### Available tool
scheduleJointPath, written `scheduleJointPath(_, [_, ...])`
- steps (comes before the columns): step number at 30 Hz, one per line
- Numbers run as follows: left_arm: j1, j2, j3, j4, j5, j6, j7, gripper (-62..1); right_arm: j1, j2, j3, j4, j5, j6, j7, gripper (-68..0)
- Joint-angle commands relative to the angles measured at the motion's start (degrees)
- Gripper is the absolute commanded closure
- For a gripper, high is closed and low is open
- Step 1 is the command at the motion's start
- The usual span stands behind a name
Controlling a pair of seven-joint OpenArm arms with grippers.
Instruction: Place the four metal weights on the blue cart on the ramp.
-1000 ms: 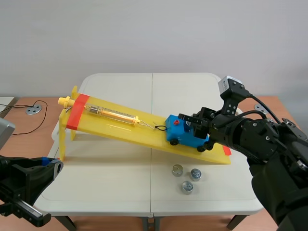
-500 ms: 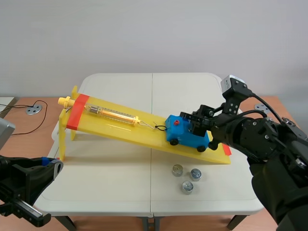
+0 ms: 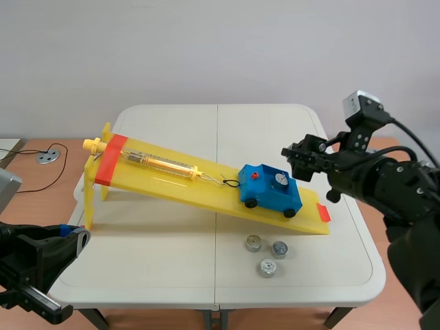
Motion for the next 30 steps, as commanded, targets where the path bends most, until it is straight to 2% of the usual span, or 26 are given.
scheduleJointPath(1, [-0.46, 0.11, -0.07, 3.13, -4.24, -0.98, -5.77, -2.7, 3.67, 4.48, 0.44, 10.75, 2.49, 5.05, 6.73, -27.5])
scheduleJointPath(6, [-0.46, 0.11, -0.07, 3.13, -4.24, -0.98, -5.79, -2.7, -1.01, 9.29, 0.42, 16.41, 3.52, 9.16, 5.55, -27.5])
scheduleJointPath(9, [-0.46, 0.11, -0.07, 3.13, -4.24, -0.98, -5.79, -2.7, -4.39, 12.09, 0.42, 19.74, 4.11, 9.51, 5.29, -27.5])
scheduleJointPath(13, [-0.46, 0.11, -0.07, 3.13, -4.24, -0.98, -5.81, -2.7, -8.76, 15.65, 0.44, 23.52, 5.44, 11.87, 4.22, -27.5])
scheduleJointPath(18, [-0.48, 0.11, -0.07, 3.13, -4.24, -0.98, -5.99, -2.7, -13.90, 19.63, 0.44, 28.48, 5.60, 13.53, 3.30, -27.4])
scheduleJointPath(24, [-0.48, 0.11, -0.07, 3.13, -4.26, -0.98, -5.97, -2.7, -20.26, 24.00, 0.44, 33.75, 7.13, 14.23, 1.09, -27.4])
scheduleJointPath(30, [-0.48, 0.11, -0.07, 3.13, -4.26, -0.98, -5.97, -2.7, -26.01, 26.56, 0.42, 36.20, 7.32, 16.63, 1.05, -27.4])
